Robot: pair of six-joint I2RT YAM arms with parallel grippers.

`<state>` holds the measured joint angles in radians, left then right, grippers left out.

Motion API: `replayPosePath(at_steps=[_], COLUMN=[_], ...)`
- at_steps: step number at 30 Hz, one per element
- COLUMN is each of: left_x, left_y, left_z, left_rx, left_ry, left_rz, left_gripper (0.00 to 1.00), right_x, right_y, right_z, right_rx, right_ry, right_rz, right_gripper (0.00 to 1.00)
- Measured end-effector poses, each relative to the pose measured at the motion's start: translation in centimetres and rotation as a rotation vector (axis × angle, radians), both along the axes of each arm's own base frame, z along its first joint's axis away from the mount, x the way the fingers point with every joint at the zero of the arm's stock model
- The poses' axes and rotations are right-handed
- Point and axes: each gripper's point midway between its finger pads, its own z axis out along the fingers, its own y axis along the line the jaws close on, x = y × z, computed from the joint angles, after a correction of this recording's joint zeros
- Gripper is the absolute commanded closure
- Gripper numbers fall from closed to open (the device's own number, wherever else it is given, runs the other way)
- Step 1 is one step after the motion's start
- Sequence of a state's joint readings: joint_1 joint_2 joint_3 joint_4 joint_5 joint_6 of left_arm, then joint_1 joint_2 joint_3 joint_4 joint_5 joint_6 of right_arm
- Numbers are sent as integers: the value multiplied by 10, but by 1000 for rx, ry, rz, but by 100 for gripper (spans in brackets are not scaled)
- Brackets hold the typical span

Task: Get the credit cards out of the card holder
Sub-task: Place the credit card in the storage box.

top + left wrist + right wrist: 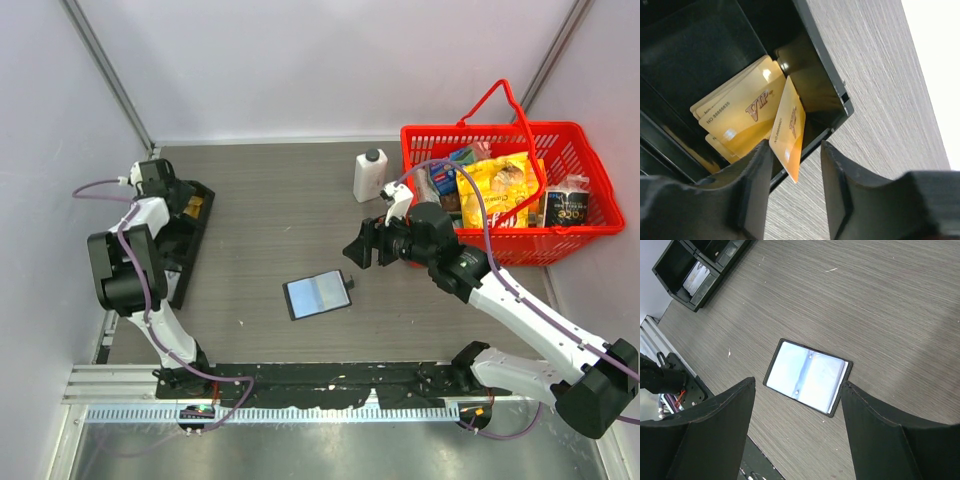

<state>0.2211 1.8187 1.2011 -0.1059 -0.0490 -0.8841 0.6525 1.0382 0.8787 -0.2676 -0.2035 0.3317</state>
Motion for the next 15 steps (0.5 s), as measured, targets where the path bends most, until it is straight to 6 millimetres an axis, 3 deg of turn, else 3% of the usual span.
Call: replayPosePath(at_steps=[3,7,11,15], left_x=[0,-11,-23,-35], left_y=[3,8,6,-8], left_z=[8,23,46,82], left_rx=[30,86,135,199], left_ry=[0,15,13,-24], left_rz=[-6,-16,-44,-99], left_gripper=[29,19,16,16], right_x=[0,2,4,3], right_y=[0,-3,-7,-9], right_z=[0,-2,-6,-12], right_rx=[3,-6,-25,-37], right_ry=[4,6,12,28], right_rz=[-3,-25,-49,-57], right_gripper=[26,26,26,27])
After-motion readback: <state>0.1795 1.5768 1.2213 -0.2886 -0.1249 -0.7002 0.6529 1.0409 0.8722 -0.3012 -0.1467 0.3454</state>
